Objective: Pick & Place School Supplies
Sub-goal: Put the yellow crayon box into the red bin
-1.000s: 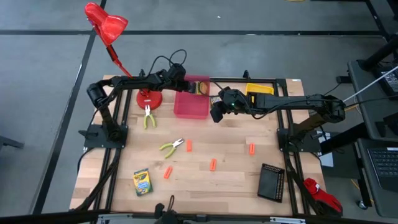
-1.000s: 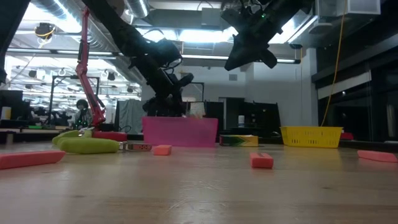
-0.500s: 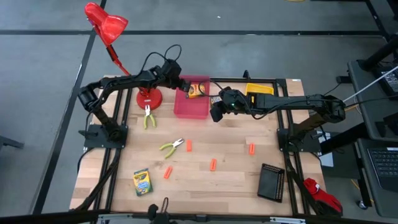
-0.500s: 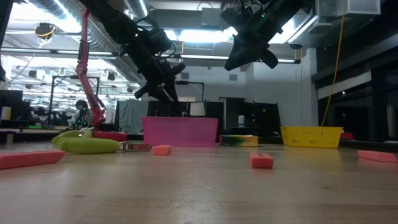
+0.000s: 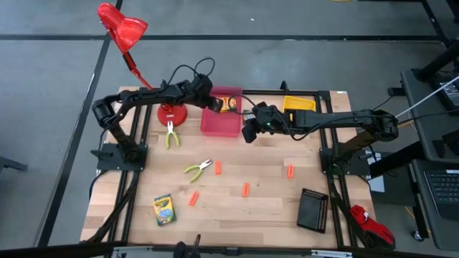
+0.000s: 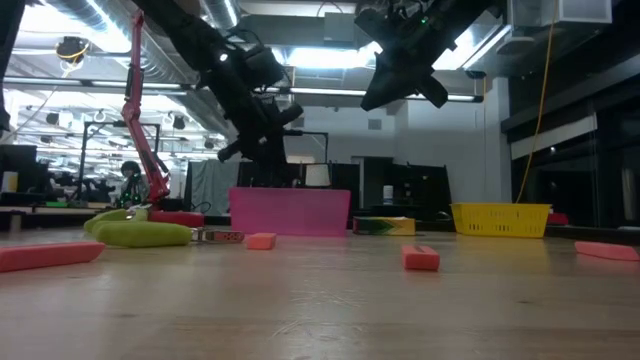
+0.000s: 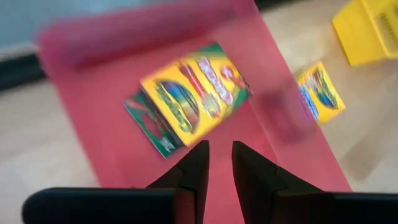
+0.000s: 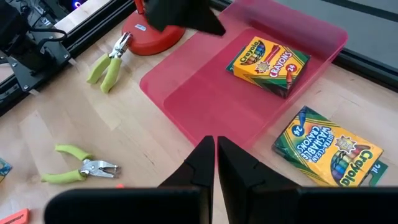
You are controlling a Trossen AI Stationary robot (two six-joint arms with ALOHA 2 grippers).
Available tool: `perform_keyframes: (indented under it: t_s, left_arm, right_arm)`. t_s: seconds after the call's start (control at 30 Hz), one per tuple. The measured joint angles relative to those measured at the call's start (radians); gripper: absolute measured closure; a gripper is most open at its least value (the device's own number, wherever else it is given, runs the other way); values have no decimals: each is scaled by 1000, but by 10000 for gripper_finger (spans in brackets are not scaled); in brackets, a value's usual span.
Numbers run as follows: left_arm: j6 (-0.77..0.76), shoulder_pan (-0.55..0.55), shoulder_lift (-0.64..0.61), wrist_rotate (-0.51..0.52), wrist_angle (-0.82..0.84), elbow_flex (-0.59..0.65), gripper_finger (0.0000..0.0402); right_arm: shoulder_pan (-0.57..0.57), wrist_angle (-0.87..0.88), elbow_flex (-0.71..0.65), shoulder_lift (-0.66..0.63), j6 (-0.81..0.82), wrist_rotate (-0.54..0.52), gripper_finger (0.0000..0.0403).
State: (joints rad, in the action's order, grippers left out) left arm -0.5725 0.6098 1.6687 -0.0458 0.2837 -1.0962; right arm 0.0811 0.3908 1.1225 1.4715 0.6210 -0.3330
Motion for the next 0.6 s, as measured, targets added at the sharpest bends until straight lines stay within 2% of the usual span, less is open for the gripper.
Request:
perform_keyframes:
  t_s: [0.3, 0.6]
  left_arm:
    - [0, -49, 91, -29, -14, -10, 374]
    - [13, -57, 204, -19, 56, -139, 397]
  right_arm:
    - [0, 0, 0, -1, -4, 0, 380]
    - [0, 8, 0, -2, -12, 1, 380]
